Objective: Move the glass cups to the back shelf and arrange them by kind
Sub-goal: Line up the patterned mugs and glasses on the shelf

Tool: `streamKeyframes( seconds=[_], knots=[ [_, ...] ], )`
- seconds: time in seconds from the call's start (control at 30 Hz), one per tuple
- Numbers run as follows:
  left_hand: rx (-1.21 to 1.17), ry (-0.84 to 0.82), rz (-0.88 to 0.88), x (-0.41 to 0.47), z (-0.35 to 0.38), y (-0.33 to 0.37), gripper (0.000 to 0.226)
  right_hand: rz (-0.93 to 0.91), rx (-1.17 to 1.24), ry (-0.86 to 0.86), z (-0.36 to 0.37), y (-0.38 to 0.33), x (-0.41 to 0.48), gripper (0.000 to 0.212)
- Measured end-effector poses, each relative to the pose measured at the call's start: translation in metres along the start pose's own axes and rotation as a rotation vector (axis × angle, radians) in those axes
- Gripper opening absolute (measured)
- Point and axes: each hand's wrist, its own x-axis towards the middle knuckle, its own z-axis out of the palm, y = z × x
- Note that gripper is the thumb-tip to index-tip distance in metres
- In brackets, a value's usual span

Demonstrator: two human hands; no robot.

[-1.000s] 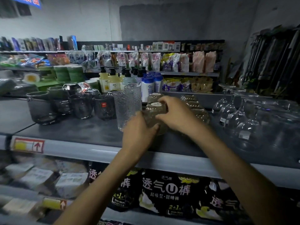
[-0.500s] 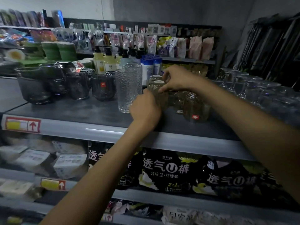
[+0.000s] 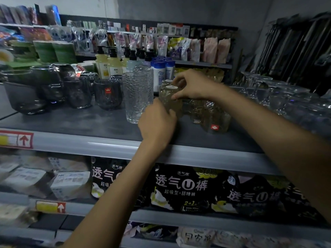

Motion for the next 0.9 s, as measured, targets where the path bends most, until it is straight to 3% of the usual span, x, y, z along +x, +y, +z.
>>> streamKeyframes(
  seconds=[0.3, 0.47, 0.63, 0.9],
  knots=[
    [0.009, 0.027, 0.002, -0.001, 0.001, 0.000, 0.041, -0.054, 0.127, 0.049, -0.013, 0.007, 0.010, 0.025],
    [0.090, 0.014, 0.110, 0.001, 0.004, 0.001, 0.080, 0.003, -0.021, -0.071, -0.018, 0.001, 0.026, 0.064],
    [0.110, -0.008, 0.131, 0.003, 0.005, -0.001, 0.084, 0.025, -0.075, -0.168, -0.016, 0.007, 0.033, 0.066],
    [0.116, 0.023, 0.146, 0.001, 0.008, -0.002, 0.082, 0.012, -0.095, -0.142, -0.014, 0.018, 0.034, 0.069]
  ],
)
